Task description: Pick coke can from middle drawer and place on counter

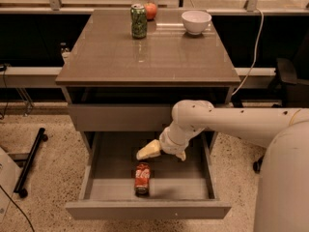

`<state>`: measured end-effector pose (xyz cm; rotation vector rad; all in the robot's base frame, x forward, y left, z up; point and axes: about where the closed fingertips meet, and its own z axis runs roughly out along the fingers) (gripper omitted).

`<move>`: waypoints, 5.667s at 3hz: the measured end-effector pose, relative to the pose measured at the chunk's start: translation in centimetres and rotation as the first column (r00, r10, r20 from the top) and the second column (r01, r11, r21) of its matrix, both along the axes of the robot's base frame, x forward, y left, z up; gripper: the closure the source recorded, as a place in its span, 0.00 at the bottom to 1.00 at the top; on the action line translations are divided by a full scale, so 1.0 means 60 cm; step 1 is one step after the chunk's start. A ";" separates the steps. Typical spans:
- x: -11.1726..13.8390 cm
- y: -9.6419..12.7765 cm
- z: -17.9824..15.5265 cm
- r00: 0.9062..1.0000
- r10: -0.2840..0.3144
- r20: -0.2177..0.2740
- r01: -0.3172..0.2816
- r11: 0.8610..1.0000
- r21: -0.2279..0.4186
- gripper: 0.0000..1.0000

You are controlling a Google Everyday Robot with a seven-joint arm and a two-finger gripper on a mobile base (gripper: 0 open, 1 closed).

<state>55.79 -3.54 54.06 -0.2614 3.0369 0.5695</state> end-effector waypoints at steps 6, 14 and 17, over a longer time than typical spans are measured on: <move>0.049 0.095 -0.244 0.939 -0.258 -0.225 0.255 0.966 -0.046 0.00; -0.075 -0.047 0.082 0.988 -0.098 0.117 0.036 0.895 0.445 1.00; -0.069 -0.177 0.403 0.779 0.029 0.627 -0.314 0.882 0.350 1.00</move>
Offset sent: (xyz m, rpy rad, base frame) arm 0.0130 0.0145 -0.0537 0.0354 0.0820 -0.2117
